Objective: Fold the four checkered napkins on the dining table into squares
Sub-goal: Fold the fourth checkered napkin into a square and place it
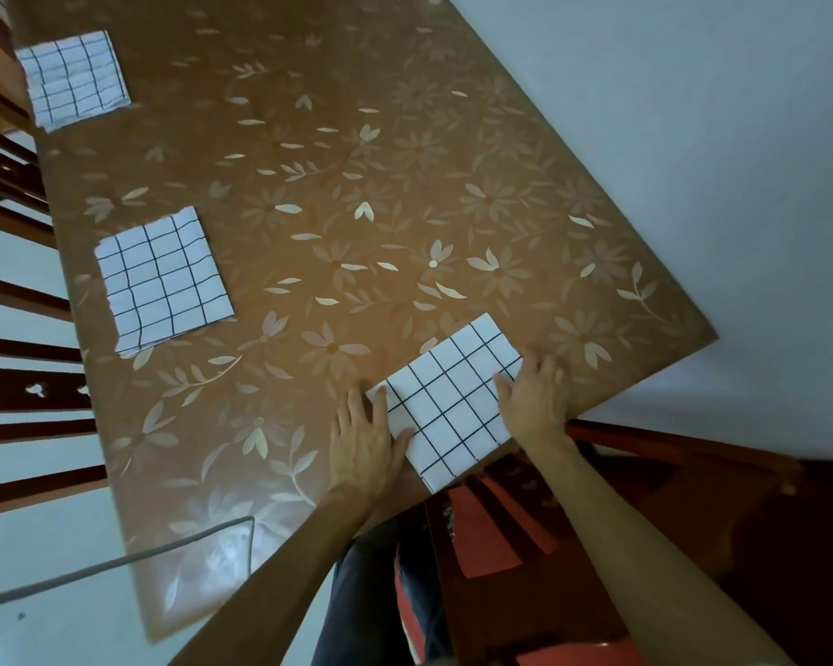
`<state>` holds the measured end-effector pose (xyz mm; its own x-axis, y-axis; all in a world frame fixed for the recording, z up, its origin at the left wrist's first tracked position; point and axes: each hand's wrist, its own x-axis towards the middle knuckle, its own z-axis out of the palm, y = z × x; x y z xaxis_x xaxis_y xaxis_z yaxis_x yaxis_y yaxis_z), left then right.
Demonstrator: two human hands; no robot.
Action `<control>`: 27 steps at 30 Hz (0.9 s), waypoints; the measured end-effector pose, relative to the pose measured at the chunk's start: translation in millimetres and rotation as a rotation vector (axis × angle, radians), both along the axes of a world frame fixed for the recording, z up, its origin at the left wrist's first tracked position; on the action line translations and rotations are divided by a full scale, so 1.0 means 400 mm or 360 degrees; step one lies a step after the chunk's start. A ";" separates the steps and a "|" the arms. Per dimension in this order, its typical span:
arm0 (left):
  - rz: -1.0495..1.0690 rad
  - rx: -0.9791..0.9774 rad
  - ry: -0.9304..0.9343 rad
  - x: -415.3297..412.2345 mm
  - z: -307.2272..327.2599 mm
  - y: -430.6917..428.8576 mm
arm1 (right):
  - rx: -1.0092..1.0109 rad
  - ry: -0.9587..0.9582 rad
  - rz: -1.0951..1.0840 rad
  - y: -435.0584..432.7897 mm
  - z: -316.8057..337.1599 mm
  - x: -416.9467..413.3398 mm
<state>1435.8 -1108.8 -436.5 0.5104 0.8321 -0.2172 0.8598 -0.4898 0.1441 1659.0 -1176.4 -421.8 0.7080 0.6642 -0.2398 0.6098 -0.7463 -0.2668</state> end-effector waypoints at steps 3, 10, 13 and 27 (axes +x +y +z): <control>-0.0056 -0.0021 0.0002 -0.016 0.000 0.000 | -0.0075 0.0066 -0.0024 -0.014 0.002 0.032; -0.0239 -0.0088 0.0001 0.005 -0.005 0.009 | -0.0030 0.0160 -0.0056 -0.049 0.006 0.021; -0.0274 -0.0108 0.0001 0.015 -0.003 0.019 | 0.0021 0.0214 -0.0130 -0.061 0.005 0.019; -0.0509 0.0043 -0.0029 0.034 -0.008 0.025 | 0.0157 -0.0070 0.0678 -0.030 0.001 -0.049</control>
